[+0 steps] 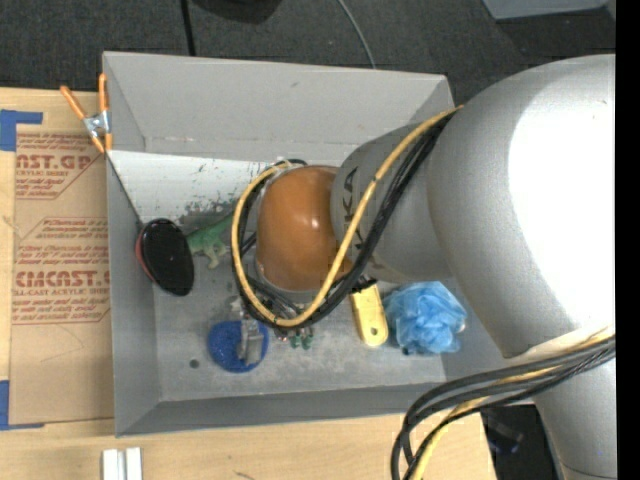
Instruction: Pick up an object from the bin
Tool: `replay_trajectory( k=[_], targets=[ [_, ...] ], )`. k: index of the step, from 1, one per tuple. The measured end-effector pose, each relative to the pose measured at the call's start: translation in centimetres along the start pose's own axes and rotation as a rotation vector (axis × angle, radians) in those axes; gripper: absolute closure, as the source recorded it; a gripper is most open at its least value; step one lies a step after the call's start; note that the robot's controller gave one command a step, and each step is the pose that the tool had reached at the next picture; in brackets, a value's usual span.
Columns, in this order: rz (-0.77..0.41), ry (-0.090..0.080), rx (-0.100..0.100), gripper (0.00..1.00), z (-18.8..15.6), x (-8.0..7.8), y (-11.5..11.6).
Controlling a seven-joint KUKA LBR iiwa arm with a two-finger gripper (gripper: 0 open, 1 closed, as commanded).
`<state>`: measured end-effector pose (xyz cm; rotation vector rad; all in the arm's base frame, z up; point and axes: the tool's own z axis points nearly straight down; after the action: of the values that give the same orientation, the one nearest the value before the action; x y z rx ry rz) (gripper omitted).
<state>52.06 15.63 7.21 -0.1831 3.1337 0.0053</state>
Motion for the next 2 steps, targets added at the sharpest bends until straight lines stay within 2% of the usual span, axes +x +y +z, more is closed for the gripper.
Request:
replay_trajectory(
  k=[1,2],
  targets=[
    [0.000,0.000,0.000,1.00,0.0,0.0,0.0],
    [-0.013,0.006,0.002,1.00,-4.2,0.2,0.2]
  ],
)
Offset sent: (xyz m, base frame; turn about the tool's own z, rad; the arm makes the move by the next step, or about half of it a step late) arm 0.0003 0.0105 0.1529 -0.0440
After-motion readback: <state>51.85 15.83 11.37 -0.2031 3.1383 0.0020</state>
